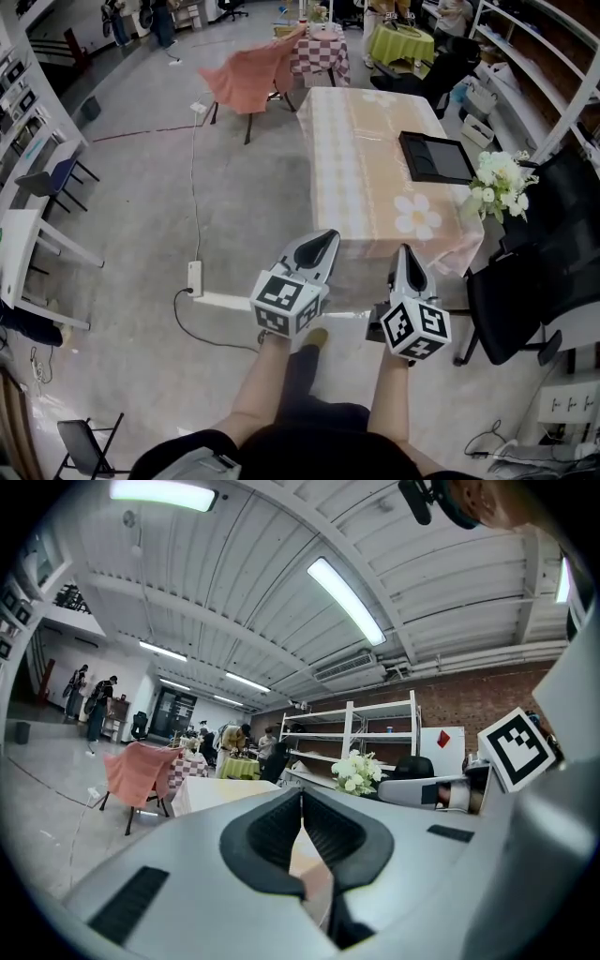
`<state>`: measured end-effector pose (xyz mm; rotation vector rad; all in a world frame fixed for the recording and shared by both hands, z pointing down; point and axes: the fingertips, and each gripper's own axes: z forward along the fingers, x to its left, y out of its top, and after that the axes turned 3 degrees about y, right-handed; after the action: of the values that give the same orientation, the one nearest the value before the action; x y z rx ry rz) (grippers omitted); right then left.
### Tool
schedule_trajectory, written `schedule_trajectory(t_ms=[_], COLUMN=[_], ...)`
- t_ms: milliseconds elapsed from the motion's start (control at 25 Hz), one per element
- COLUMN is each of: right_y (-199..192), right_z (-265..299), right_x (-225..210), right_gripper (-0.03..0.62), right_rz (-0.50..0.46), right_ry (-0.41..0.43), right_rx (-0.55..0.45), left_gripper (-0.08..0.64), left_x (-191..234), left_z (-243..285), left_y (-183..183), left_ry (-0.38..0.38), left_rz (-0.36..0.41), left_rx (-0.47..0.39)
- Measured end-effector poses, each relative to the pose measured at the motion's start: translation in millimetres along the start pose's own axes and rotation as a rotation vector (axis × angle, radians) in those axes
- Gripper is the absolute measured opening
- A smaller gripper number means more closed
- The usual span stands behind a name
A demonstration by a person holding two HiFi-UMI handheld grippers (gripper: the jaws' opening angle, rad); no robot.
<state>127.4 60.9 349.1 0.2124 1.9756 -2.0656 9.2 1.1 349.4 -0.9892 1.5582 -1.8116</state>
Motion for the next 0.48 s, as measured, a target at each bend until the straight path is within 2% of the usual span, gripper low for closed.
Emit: schedule_trajectory(t_ms=[480], right_y=[4.5], right_z=[79.1], right_x=[-19.2], right_gripper=[0.005], right_rz=[-0.022], right_ry=[0.012], right_rx=[0.037], left_gripper=[0.015], left_x=[27.7], left_z=[76.6], left_y=[13.6], left_ry=[-0.042], left_rz=[0.023], left_rx=[0.016])
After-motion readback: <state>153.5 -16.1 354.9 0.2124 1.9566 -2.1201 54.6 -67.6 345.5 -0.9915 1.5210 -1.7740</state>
